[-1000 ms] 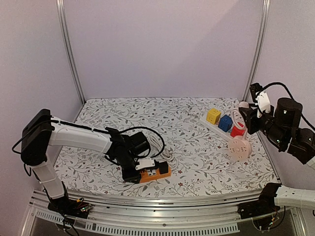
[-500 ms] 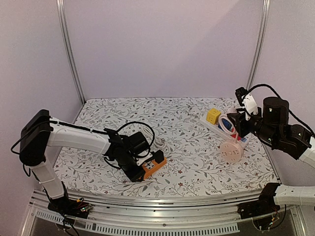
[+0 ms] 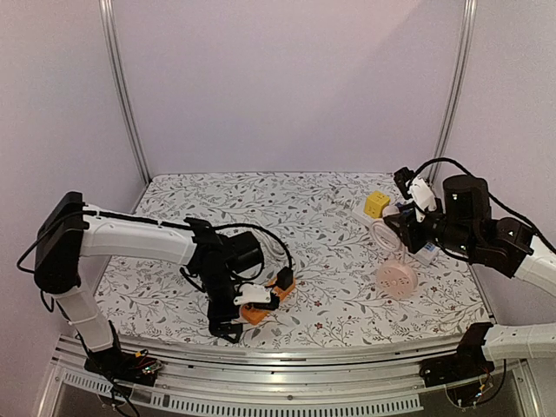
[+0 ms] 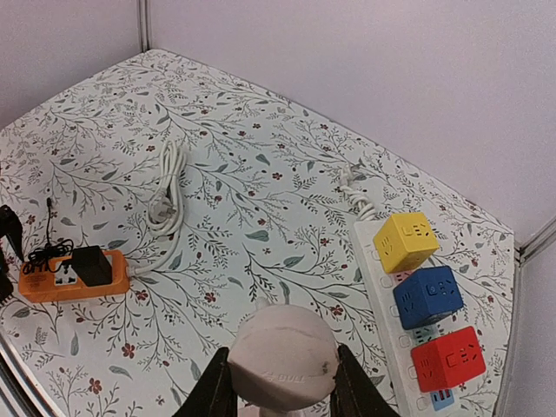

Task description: Insert the plug

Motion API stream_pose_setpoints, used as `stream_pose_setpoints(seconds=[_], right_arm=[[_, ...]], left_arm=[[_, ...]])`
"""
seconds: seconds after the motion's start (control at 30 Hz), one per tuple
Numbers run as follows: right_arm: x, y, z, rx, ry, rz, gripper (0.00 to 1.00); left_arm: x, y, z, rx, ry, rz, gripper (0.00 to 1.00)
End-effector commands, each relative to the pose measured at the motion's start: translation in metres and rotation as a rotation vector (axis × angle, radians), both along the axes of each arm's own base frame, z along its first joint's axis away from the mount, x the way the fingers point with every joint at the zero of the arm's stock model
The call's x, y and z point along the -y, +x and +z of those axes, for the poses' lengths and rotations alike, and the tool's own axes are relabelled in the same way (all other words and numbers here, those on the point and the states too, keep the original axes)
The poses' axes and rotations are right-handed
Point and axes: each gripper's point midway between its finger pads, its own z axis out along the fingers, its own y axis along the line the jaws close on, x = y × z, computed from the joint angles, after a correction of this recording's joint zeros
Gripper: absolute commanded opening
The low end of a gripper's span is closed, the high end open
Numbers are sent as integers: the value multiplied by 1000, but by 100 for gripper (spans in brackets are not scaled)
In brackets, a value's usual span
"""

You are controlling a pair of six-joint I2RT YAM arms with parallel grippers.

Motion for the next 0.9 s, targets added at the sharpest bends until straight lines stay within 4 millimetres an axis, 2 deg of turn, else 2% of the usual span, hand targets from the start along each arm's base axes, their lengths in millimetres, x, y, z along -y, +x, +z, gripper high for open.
stream_pose_setpoints(seconds=[0.0, 0.07, 0.13, 0.17, 0.23, 0.3, 0.37, 0.4, 0.47, 0.57, 0.73, 0.87], right_arm=[[-17, -4, 0, -41, 60, 59, 0], [-21, -4, 0, -64, 95, 55, 0], [-26, -6, 0, -69, 103, 66, 0], [-31, -7, 0, -72, 100, 78, 0], [-43, -15, -3, -86, 83, 129, 0], [-59, -25, -10, -101, 46, 194, 0], [-69, -32, -19, -98, -5, 234, 0], [-73, -34, -26, -103, -32, 245, 0], [-78, -36, -40, -129, -60, 246, 0], [-89, -38, -68, -170, -95, 246, 0], [-131, -54, -90, -172, -125, 313, 0], [-156, -57, -98, -175, -95, 335, 0]], left_arm=[[-97, -41, 42, -176, 191, -616, 100], [-126, -34, 52, -175, 279, -680, 100], [-133, -14, 61, -114, 290, -685, 99], [-128, -1, 66, -65, 260, -653, 98], [-111, 42, 82, 63, 178, -532, 98], [-90, 90, 114, 171, 20, -360, 96], [-76, 125, 138, 246, -131, -211, 94], [-74, 136, 147, 268, -194, -166, 93], [-74, 140, 145, 289, -251, -177, 92], [-65, 139, 112, 303, -230, -272, 88], [-22, 101, 64, 223, -319, -485, 86], [9, 107, 41, 265, -345, -526, 85]])
